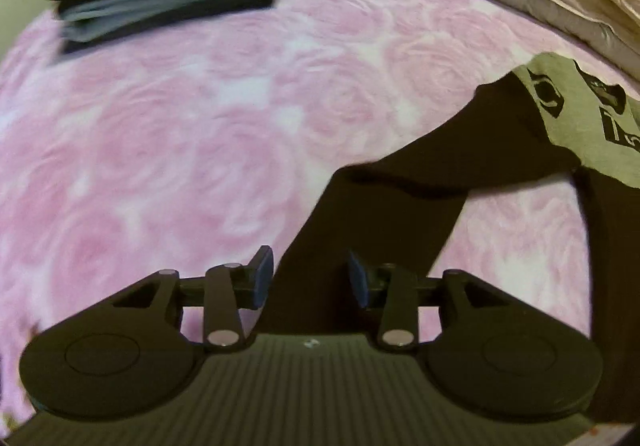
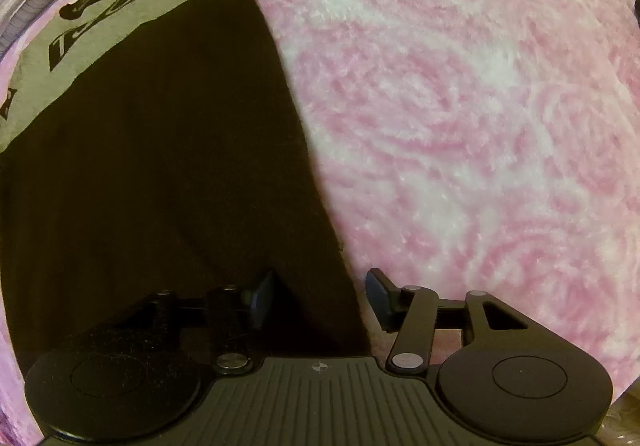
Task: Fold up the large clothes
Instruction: 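Grasp the dark sleeve with the left tool, stretch it out, release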
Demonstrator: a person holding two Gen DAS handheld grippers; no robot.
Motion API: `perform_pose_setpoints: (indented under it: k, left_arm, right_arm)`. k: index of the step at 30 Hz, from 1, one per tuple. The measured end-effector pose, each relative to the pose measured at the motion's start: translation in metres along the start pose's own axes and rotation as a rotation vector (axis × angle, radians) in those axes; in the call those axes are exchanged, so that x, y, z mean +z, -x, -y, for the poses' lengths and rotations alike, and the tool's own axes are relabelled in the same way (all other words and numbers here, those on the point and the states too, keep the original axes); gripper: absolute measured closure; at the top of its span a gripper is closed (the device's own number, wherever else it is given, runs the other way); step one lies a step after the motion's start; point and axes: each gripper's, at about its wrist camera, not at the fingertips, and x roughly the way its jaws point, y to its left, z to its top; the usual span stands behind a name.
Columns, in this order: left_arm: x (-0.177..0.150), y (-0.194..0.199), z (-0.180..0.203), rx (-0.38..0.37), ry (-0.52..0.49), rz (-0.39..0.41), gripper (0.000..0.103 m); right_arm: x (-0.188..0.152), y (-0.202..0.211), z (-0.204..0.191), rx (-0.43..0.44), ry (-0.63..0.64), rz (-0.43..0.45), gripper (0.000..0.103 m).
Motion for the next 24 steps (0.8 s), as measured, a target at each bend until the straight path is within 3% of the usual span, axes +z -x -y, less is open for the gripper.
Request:
perform_pose_setpoints:
  k: [2, 4, 5, 6, 8, 10, 12, 14, 16, 19, 20, 21, 22, 24]
  left_arm:
    - [0.007, -0.027, 0.0, -0.038, -0.023, -0.049, 0.065]
    - [0.012, -0.027, 0.004, -0.041, -0.079, -0.027, 0.094]
    - [0.018, -0.021, 0.007, -0.025, -0.115, -0.018, 0.094]
    - [0.022, -0.011, 0.012, 0.02, -0.171, 0.019, 0.094]
    - [0.027, 0.022, 0.03, 0.18, -0.378, 0.183, 0.094]
    - [0.031, 0.05, 0.036, 0.305, -0.464, 0.296, 0.094]
    - [0.02, 0.066, 0.041, 0.403, -0.58, 0.369, 0.092]
    - [-0.004, 0.061, 0.046, 0.464, -0.667, 0.356, 0.091]
    - [-0.026, 0.035, 0.042, 0.45, -0.658, 0.241, 0.087]
    - [-0.055, -0.017, 0.019, 0.437, -0.517, -0.004, 0.089]
    - [-0.063, -0.021, 0.013, 0.445, -0.465, -0.007, 0.09]
    - [-0.068, -0.015, 0.011, 0.438, -0.427, 0.039, 0.09]
    - [-0.066, -0.009, 0.008, 0.42, -0.37, 0.017, 0.09]
    - [-0.057, 0.009, -0.004, 0.33, -0.195, 0.015, 0.08]
  right_arm:
    - [0.0, 0.0, -0.001, -0.009, 0.003, 0.0, 0.053]
    - [0.0, 0.0, -0.003, -0.015, 0.002, 0.001, 0.052]
    - [0.0, 0.0, -0.003, -0.017, 0.0, 0.001, 0.052]
    - [0.0, 0.0, -0.004, -0.02, -0.002, 0.0, 0.052]
    - [-0.001, 0.001, -0.005, -0.027, -0.003, 0.001, 0.052]
    - [-0.001, 0.002, -0.006, -0.035, -0.011, 0.001, 0.052]
    - [-0.001, 0.002, -0.007, -0.042, -0.023, 0.003, 0.052]
    - [-0.001, 0.001, -0.008, -0.049, -0.036, 0.004, 0.052]
    - [0.0, 0.0, -0.009, -0.058, -0.047, 0.005, 0.051]
    - [0.001, 0.0, -0.009, -0.068, -0.046, 0.0, 0.051]
    - [0.001, 0.001, -0.01, -0.069, -0.041, -0.004, 0.051]
    - [0.002, 0.001, -0.009, -0.069, -0.035, -0.008, 0.051]
    - [0.003, 0.001, -0.009, -0.069, -0.03, -0.013, 0.051]
    - [0.004, 0.0, -0.01, -0.068, -0.027, -0.016, 0.05]
